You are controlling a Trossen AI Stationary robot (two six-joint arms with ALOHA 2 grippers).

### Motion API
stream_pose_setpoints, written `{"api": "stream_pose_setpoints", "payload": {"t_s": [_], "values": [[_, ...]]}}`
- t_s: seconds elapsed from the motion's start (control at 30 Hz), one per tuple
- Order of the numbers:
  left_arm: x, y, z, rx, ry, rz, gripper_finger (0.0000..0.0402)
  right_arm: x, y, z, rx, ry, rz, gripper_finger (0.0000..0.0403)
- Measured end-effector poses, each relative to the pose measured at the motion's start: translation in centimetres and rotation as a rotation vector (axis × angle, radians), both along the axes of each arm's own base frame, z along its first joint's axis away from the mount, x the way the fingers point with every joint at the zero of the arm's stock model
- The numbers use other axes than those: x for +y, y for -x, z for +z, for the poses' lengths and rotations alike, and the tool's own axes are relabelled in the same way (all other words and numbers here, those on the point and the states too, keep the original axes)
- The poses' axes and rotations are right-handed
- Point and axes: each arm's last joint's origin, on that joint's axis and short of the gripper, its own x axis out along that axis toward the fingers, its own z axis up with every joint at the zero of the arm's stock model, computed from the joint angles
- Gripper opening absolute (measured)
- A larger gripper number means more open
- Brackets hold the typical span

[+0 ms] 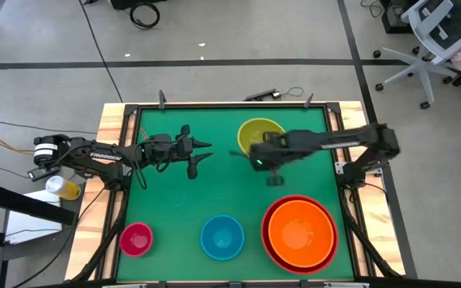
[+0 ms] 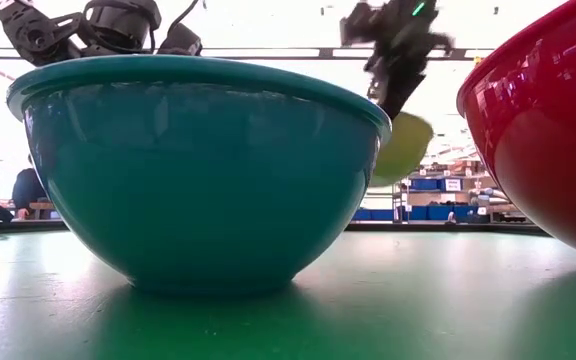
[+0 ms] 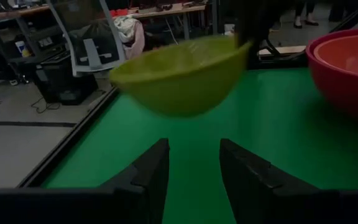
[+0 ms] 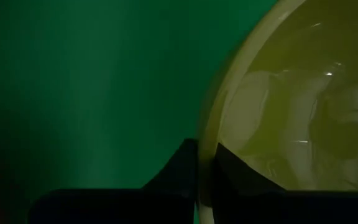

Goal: Nest bowls inside each other
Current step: Stack the green bowl on top of the orange bowl

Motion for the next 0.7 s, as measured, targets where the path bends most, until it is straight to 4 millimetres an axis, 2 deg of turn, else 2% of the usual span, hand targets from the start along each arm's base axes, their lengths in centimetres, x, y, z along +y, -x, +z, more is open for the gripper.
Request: {"api": "stream_pose_setpoints", "payload": {"t_s": [0.13,0.3,0.53,0.7], "values": [[0.0,0.0,0.2,-0.012,-0.02,-0.003,0.0143,4.4,3.5,2.8,-0.004,0.006,0.183,0.0024],[0.0,-0.2,0.6,-0.025,-0.025,-0.003,0.0143,8.9,6.8,4.8,-0.072,-0.11,0.27,0.0024],[0.1,-0.3,0.8,-0.026,-0.051,-0.007,0.0143,14.8,9.6,5.2,-0.05,-0.235,0.282,0.0024],[0.1,-0.3,0.8,-0.022,-0.075,-0.009,0.0143,18.7,11.1,5.3,0.031,-0.222,0.253,0.0024]]}}
